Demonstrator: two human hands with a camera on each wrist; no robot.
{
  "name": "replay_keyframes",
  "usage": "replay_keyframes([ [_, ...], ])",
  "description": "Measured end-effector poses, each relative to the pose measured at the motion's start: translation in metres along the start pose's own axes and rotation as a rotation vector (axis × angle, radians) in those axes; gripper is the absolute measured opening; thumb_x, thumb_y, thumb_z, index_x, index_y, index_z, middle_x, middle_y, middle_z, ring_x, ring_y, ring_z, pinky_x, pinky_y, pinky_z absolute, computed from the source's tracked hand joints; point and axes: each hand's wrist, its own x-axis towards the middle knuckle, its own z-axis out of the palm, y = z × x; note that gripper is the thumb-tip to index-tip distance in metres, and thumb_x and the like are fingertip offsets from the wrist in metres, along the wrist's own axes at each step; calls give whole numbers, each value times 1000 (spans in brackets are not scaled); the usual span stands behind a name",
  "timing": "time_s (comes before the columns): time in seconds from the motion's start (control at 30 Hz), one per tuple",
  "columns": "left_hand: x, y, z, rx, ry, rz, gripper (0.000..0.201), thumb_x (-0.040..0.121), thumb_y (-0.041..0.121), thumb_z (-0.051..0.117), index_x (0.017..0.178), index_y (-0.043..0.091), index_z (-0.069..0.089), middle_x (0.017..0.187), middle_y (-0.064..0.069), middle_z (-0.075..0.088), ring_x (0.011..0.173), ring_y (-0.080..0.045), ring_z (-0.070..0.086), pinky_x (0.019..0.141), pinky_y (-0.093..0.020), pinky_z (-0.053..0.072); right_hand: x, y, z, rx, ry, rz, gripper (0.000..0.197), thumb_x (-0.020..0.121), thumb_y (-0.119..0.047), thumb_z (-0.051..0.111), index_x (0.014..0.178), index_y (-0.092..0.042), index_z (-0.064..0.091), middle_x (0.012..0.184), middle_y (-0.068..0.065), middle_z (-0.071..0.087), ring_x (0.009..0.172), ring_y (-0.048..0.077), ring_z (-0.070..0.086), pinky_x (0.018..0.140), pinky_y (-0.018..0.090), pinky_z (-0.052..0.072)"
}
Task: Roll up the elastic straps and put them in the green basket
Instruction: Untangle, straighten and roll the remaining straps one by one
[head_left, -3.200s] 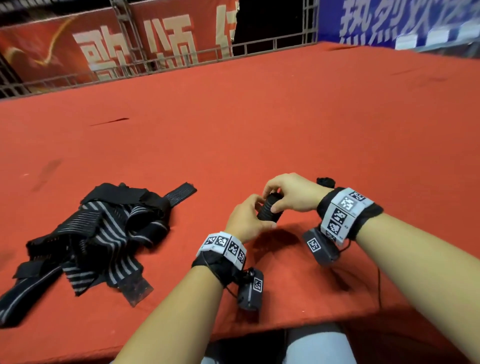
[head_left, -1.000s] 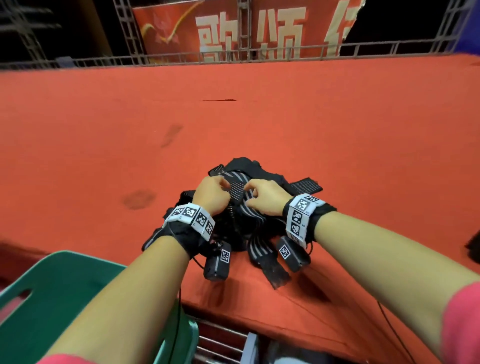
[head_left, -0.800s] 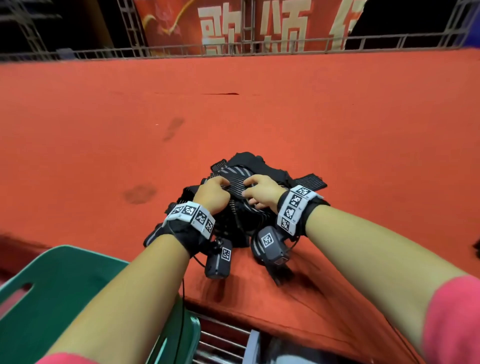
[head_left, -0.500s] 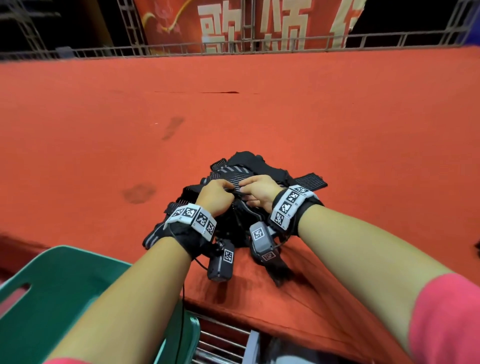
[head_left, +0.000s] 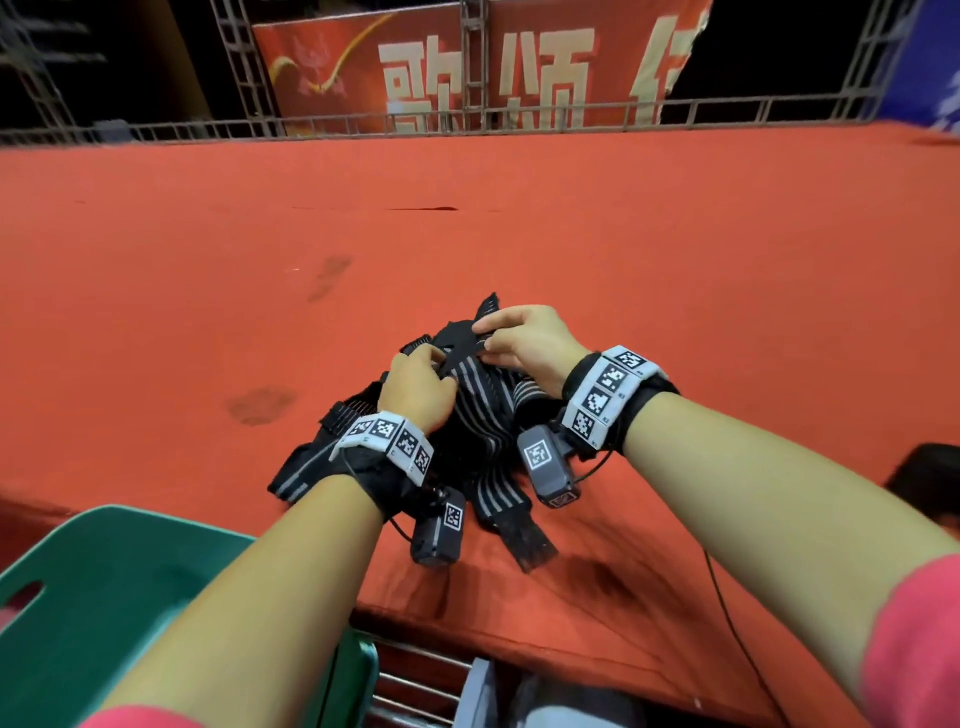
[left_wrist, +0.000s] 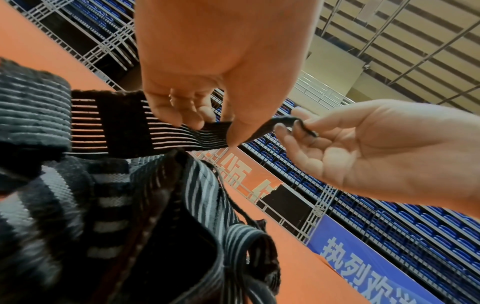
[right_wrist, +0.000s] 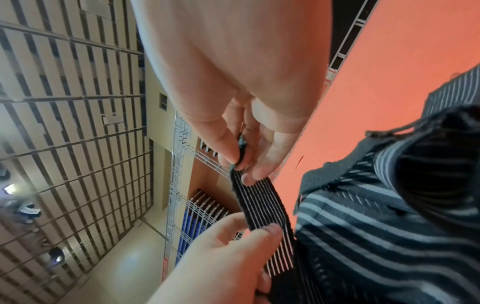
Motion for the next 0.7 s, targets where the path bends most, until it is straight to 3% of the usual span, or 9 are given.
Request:
replay_keyframes([
  [0.13, -8, 13, -3, 105, 41, -20, 26, 94, 23, 54, 119, 25, 61, 122, -8, 46, 85, -30, 57, 72, -36, 44, -18, -23, -23, 54, 7, -56, 25, 85, 18, 52, 87, 0, 70, 93, 16, 67, 86, 26, 68, 87, 39, 59],
  [0.27, -17, 27, -2, 218, 57, 22, 27, 94, 18, 50, 116, 23, 64, 111, -8, 46, 77, -31, 53, 66, -37, 43, -35, -39, -53, 103, 52, -88, 26, 84, 19, 50, 84, 1, 69, 94, 19, 64, 89, 31, 68, 84, 39, 60],
  [0.47, -27, 46, 7, 300, -2, 57, 30, 92, 21, 53, 118, 30, 65, 101, -6, 66, 78, -31, 59, 63, -35, 46, -54, -42, -106, 177, 252, -93, 30, 82, 21, 43, 79, 1, 65, 85, 19, 61, 72, 28, 67, 68, 31, 61],
  [0.53, -30, 55, 11, 287, -16, 82, 21, 93, 20, 53, 108, 27, 67, 95, -6, 68, 81, -33, 61, 64, -36, 46, -55, -36, -125, 179, 329, -71, 30, 82, 19, 42, 77, -1, 65, 79, 18, 61, 66, 26, 68, 64, 30, 60],
  [0.63, -35, 71, 20, 223, -19, 129, 13, 91, 16, 54, 92, 19, 66, 85, -7, 64, 86, -36, 63, 65, -37, 46, -59, -21, -150, 45, 403, 12, 23, 87, 10, 50, 77, -5, 64, 76, 14, 61, 54, 19, 67, 54, 26, 55],
  [0.7, -39, 82, 26, 188, -31, 163, 13, 90, 17, 54, 90, 19, 67, 86, -8, 65, 89, -37, 63, 68, -37, 46, -61, -8, -164, -185, 414, 73, 14, 88, 0, 58, 80, -8, 65, 77, 12, 59, 57, 19, 62, 52, 26, 50],
])
